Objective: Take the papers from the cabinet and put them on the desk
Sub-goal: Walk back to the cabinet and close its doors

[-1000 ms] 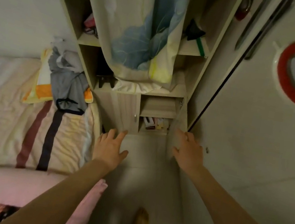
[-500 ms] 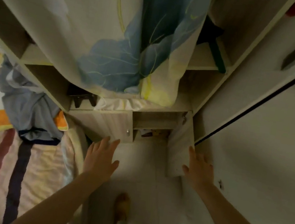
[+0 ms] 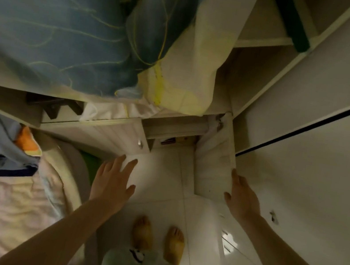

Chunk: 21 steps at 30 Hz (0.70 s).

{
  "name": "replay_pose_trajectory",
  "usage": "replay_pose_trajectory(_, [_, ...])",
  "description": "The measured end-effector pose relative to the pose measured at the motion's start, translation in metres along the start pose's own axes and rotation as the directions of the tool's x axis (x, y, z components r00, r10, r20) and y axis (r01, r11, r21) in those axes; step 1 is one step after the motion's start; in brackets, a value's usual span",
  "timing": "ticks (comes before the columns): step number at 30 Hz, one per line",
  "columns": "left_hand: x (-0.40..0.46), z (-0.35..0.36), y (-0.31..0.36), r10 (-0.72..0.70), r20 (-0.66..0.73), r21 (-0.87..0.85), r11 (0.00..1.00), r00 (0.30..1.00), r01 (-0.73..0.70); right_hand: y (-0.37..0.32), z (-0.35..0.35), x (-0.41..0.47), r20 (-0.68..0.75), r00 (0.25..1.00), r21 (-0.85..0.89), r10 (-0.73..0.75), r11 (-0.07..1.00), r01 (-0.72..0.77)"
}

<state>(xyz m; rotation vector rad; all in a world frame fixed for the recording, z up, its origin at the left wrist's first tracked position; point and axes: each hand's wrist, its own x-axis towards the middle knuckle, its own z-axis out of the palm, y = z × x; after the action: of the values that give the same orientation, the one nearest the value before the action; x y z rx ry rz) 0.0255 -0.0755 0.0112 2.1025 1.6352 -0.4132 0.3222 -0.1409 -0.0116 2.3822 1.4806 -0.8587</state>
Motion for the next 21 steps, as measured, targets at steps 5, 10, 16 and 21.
replay_pose_trajectory(5, [0.004,0.022,0.007,-0.047,0.042,-0.010,0.999,0.998,0.048,-0.007,0.011,-0.003,-0.030,0.994,0.139,-0.109,0.984,0.112])
replay_pose_trajectory(10, [0.008,0.035,0.008,-0.078,0.060,-0.034,0.996,0.995,0.080,-0.052,0.023,0.002,-0.021,0.946,0.137,-0.325,0.936,0.324])
replay_pose_trajectory(16, [0.027,0.034,-0.006,-0.114,0.011,-0.077,0.990,0.993,0.114,-0.108,0.027,0.034,-0.127,0.919,-0.017,-0.374,0.927,0.375])
replay_pose_trajectory(21, [0.057,0.026,-0.017,-0.111,-0.059,-0.055,0.993,0.992,0.108,-0.139,0.024,0.062,-0.141,0.907,-0.033,-0.397,0.917,0.397])
